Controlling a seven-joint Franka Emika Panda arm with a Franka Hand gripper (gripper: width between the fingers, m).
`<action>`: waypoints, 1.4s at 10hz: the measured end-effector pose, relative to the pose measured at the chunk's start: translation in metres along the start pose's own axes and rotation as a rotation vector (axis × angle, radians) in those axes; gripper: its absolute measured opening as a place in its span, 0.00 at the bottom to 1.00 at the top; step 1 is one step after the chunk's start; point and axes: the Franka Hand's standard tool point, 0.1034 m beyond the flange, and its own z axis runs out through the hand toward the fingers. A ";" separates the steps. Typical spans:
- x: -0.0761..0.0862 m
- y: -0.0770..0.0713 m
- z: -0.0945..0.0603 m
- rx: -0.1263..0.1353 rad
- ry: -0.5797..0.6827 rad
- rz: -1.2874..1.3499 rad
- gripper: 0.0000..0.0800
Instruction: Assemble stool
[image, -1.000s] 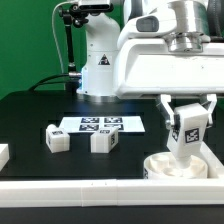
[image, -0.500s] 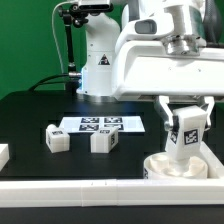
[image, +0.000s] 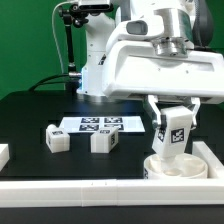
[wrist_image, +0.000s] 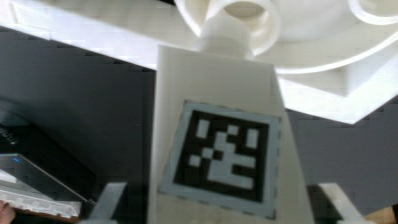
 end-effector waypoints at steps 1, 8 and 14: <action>0.000 0.000 0.000 0.000 0.000 0.000 0.41; -0.010 -0.011 0.012 0.008 -0.018 -0.001 0.41; -0.017 -0.013 0.019 -0.004 0.030 -0.007 0.41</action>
Offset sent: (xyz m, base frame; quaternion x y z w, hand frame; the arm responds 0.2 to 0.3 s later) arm 0.0065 0.0056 -0.0051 -0.0111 0.0070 -0.0091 0.9999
